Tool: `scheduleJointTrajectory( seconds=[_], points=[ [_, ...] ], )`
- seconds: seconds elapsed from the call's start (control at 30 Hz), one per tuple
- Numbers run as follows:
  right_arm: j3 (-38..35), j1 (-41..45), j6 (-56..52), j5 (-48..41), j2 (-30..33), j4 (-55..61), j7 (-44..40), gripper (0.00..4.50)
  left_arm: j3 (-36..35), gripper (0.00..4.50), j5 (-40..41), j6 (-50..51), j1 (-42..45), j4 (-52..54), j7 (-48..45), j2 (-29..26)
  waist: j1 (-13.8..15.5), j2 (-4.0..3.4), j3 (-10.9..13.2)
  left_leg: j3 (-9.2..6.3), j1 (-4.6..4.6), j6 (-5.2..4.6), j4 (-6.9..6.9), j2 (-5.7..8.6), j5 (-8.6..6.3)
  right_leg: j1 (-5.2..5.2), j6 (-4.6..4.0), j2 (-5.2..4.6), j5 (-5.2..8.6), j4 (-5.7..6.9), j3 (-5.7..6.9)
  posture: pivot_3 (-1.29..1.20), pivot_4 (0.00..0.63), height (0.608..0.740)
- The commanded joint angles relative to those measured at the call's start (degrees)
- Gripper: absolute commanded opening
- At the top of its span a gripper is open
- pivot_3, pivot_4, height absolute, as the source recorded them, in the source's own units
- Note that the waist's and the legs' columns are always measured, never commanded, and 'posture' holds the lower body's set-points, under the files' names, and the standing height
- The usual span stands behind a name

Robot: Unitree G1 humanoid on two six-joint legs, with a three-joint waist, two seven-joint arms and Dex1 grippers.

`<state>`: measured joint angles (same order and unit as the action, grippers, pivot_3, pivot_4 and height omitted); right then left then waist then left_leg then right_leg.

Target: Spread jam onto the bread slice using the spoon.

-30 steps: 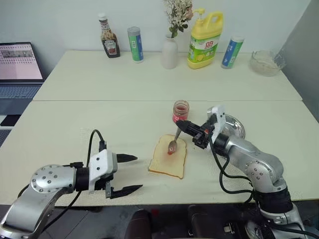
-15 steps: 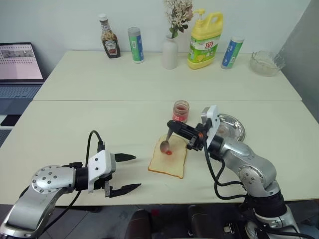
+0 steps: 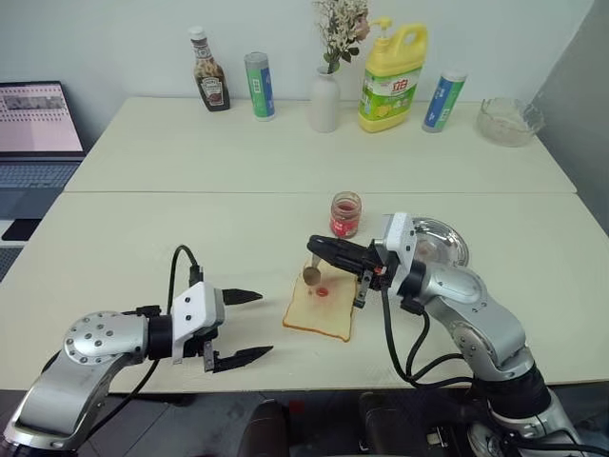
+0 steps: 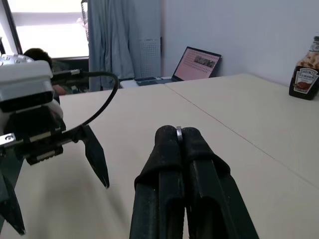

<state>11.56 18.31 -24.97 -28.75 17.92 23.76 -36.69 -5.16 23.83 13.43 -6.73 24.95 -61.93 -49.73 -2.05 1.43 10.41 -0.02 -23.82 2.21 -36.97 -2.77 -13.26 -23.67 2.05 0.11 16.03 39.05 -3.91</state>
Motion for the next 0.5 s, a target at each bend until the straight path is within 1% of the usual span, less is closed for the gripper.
scheduleJointTrajectory(
  seconds=[0.03, 0.2, 0.4, 0.5],
  points=[
    [-6.10, -1.68, -6.15, -8.03, -1.66, 0.85, 3.47, 0.02, 0.00, 4.50, 0.68, 0.26, 0.95, 1.70, 0.26, 0.32, 0.09, 0.00, 0.00, 0.01, 0.00, 0.00, 0.00, 0.00, 0.00, 0.00, 0.00, 0.00, 0.00, 0.00, -0.01, 0.00, 0.150, 0.740],
    [-13.99, -4.53, -15.14, -19.73, -6.64, -1.13, 11.67, 0.02, 0.36, 4.50, 0.83, 0.96, 2.15, 1.55, 0.36, 0.43, 0.13, 0.03, -0.02, -0.02, 0.06, 0.00, -0.01, 0.00, 0.00, 0.05, 0.00, 0.00, 0.00, 0.02, 0.01, 0.00, 0.150, 0.740],
    [-18.66, -8.66, -20.98, -27.19, -9.06, -4.21, 16.24, 0.02, 0.83, 4.50, 0.95, 1.75, 3.32, 1.78, 0.45, 0.59, 0.14, 0.03, -0.02, 0.00, 0.06, 0.00, 0.00, 0.01, 0.00, 0.06, 0.00, 0.00, 0.00, 0.01, -0.01, 0.00, 0.150, 0.740],
    [-19.30, -9.28, -21.40, -27.33, -9.32, -5.87, 16.91, 0.02, 0.96, 4.50, 0.91, 1.99, 3.84, 1.72, 0.40, 0.64, 0.08, 0.02, -0.02, 0.01, 0.07, 0.00, 0.00, 0.01, 0.00, 0.06, 0.00, 0.00, 0.00, 0.01, -0.02, 0.00, 0.150, 0.740]
  ],
)
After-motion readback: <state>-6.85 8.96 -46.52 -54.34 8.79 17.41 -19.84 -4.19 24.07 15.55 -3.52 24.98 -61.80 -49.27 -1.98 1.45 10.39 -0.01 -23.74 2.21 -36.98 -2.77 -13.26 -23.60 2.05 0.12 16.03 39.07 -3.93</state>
